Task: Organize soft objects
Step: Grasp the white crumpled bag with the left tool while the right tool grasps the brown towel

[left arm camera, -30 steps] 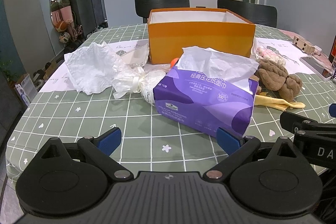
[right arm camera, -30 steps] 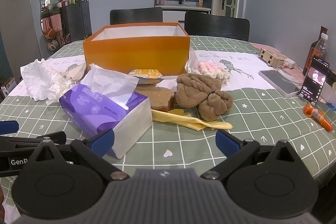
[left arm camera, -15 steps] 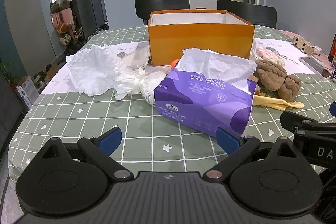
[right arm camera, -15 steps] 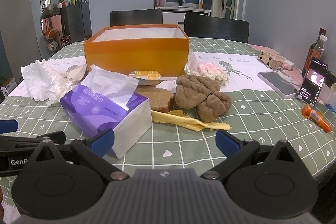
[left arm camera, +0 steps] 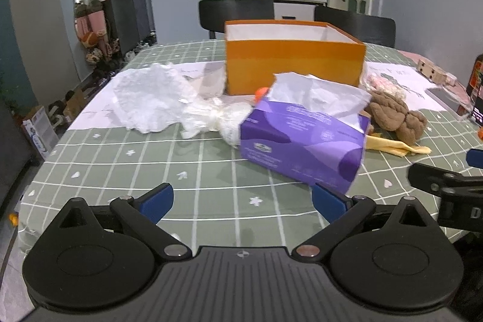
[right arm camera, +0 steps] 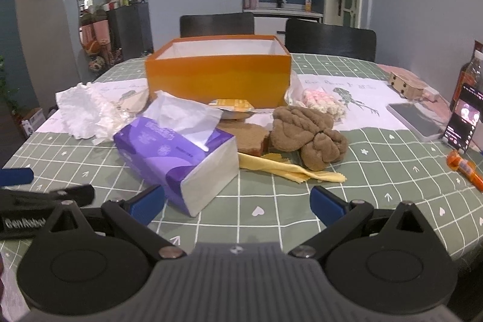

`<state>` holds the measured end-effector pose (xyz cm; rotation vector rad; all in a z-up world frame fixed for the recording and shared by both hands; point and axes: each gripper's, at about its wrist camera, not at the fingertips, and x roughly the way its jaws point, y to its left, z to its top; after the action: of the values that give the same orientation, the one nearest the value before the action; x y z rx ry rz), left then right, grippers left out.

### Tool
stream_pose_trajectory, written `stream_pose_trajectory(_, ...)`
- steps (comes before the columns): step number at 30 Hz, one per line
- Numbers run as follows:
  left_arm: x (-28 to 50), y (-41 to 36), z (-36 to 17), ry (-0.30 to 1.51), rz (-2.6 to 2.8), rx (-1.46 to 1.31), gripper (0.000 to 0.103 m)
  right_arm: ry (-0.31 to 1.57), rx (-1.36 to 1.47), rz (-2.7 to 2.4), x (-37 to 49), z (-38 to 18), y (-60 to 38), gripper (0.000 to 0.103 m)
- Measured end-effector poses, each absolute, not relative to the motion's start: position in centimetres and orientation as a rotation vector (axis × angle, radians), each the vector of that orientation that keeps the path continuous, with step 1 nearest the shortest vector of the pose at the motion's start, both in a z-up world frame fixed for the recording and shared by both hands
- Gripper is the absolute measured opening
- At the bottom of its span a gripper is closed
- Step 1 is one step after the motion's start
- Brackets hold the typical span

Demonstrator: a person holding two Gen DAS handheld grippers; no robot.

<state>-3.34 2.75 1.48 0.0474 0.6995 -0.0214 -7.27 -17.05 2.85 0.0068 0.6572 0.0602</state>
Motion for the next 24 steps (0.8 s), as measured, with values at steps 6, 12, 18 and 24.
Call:
stream_pose_trajectory(6,-2.9,5.7,1.6,0.694,-0.009,-0.008,0.103,0.635,-0.015,0.103,-7.8,3.3,-17.6,0.101)
stream_pose_trajectory(12,-0.6,9.0,1.7,0.697,-0.036,-0.152,0.103,0.582,-0.110,0.174,-7.0,3.0,-18.6,0.101)
stream_pose_trajectory(18,3.8,11.5,1.2,0.784,-0.064,-0.247,0.103,0.629,-0.123,0.195,-4.1,3.6,-20.3,0.101)
stream_pose_trajectory(24,7.2,10.7,1.1,0.734,0.002,-0.154,0.103,0.662,-0.139,0.235,-0.2,5.0,-21.5,0.101)
